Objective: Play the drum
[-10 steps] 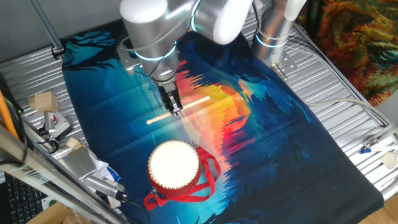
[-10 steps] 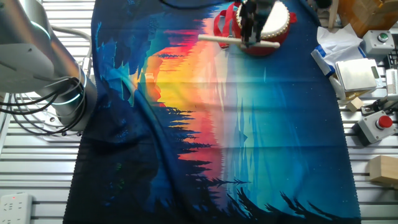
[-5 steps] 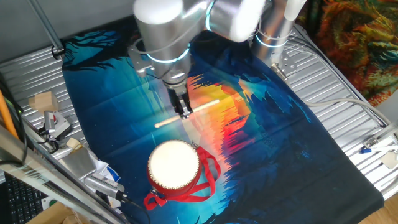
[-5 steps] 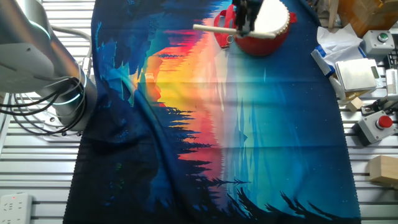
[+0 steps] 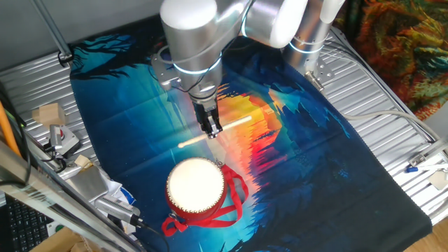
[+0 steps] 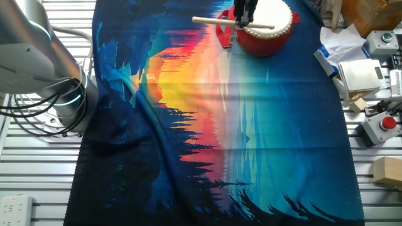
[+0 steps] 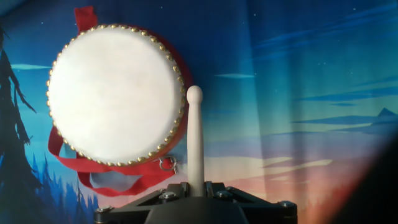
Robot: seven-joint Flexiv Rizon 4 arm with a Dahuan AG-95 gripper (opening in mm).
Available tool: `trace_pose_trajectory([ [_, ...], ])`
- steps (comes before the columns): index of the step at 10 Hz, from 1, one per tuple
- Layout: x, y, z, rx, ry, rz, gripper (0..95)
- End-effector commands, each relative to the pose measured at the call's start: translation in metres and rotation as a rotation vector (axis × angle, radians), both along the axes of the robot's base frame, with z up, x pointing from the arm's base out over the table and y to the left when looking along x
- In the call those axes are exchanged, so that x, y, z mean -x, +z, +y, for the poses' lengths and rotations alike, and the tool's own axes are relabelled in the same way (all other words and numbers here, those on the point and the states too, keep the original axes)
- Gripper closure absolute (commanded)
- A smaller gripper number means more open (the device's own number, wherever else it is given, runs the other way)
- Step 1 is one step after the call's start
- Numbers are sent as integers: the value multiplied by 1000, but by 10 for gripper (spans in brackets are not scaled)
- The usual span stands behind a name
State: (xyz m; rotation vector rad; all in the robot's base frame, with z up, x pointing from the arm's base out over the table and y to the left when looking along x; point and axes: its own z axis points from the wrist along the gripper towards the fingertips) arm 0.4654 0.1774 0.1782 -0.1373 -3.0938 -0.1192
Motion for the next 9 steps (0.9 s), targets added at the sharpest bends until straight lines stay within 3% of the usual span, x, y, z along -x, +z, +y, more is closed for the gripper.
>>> trace_pose_trajectory([
  [1,-6,-6,-20,34,56,-3,950],
  [3,-9,-21,-56,93,135,-40,950],
  [4,-12,-27,-67,102,154,-40,950],
  [6,-22,-36,-84,107,173,-32,950],
  [7,-31,-45,-104,98,209,-35,950],
  [9,-32,-48,-117,88,229,-38,950],
])
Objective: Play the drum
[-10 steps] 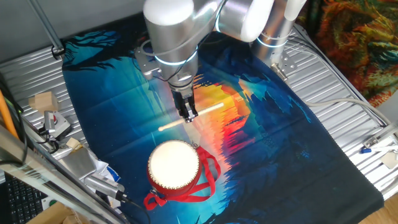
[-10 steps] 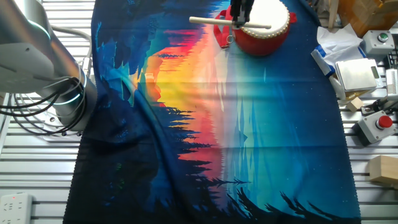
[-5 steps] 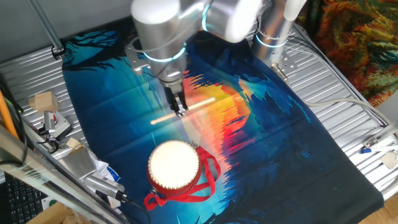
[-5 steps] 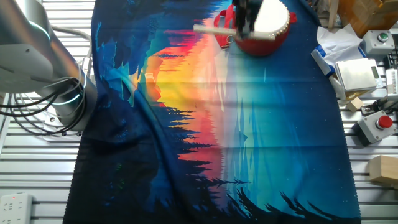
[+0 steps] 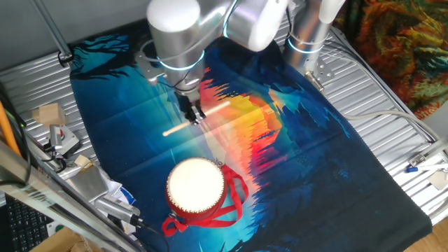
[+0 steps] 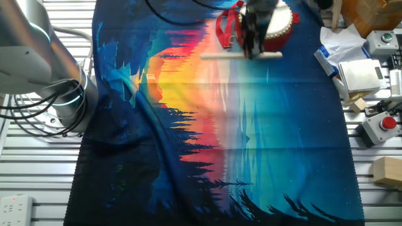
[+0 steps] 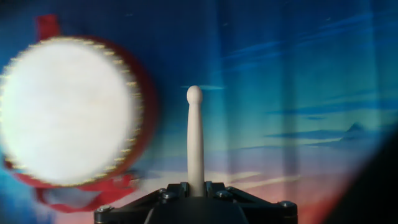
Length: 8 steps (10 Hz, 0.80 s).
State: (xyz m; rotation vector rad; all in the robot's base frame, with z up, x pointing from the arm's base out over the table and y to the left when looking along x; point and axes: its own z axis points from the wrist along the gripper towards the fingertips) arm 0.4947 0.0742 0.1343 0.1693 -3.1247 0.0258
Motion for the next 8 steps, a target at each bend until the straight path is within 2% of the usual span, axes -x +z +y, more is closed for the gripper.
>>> trace_pose_trajectory([
  [1,-2,-5,-20,-1,36,1,950],
  [4,-1,-9,-38,-2,50,1,950],
  [8,3,-8,-43,-9,72,8,950],
])
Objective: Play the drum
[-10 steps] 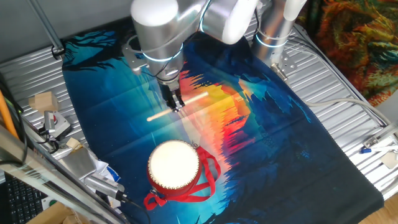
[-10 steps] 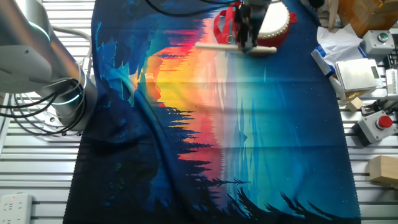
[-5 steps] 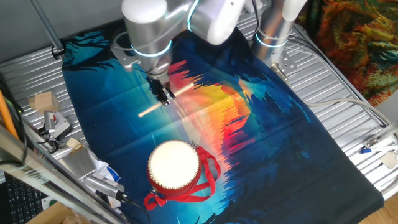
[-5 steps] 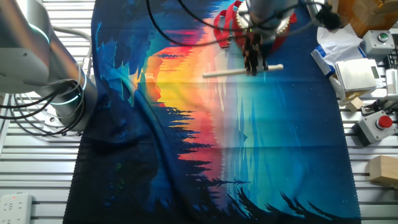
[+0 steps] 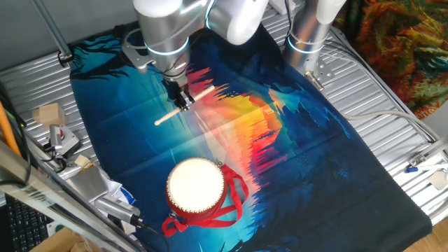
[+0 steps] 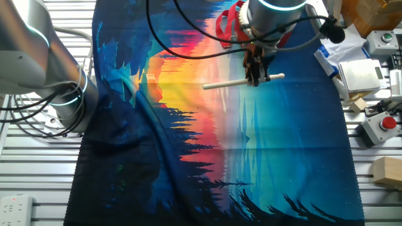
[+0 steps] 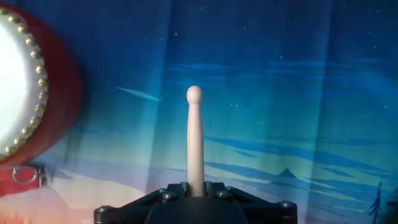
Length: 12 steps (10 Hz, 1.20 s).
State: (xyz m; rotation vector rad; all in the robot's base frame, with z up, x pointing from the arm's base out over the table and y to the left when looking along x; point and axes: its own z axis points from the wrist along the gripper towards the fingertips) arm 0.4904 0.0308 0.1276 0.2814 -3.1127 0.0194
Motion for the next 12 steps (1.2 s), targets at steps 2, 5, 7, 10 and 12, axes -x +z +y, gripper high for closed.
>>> trace_pose_trajectory([
  [2,-1,0,1,-21,1,2,950],
  [5,24,29,37,-33,-32,12,950],
  [7,43,47,79,-31,-74,22,950],
  [10,54,54,150,-34,-165,5,950],
  [12,52,49,182,-39,-205,-5,950],
])
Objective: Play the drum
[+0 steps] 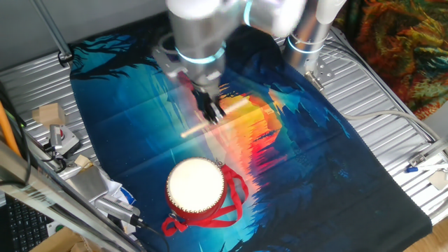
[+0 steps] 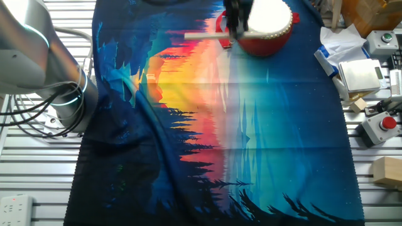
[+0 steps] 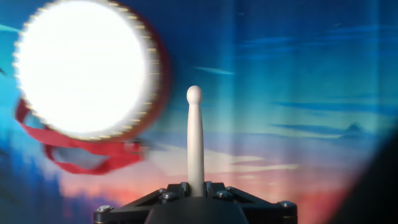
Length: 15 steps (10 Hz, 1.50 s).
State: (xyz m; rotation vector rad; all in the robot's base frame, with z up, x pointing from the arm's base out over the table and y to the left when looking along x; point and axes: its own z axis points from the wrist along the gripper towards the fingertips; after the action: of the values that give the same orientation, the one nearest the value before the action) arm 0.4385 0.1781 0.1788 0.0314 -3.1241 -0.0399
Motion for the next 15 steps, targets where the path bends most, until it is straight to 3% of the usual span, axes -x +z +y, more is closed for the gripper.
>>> trace_pose_trajectory([
  [1,-3,-7,50,-5,-66,-17,950],
  [3,-5,-12,65,-26,-96,-27,950],
  [7,-9,-21,88,-32,-118,-31,950],
  [15,-7,-22,90,-25,-117,-18,950],
])
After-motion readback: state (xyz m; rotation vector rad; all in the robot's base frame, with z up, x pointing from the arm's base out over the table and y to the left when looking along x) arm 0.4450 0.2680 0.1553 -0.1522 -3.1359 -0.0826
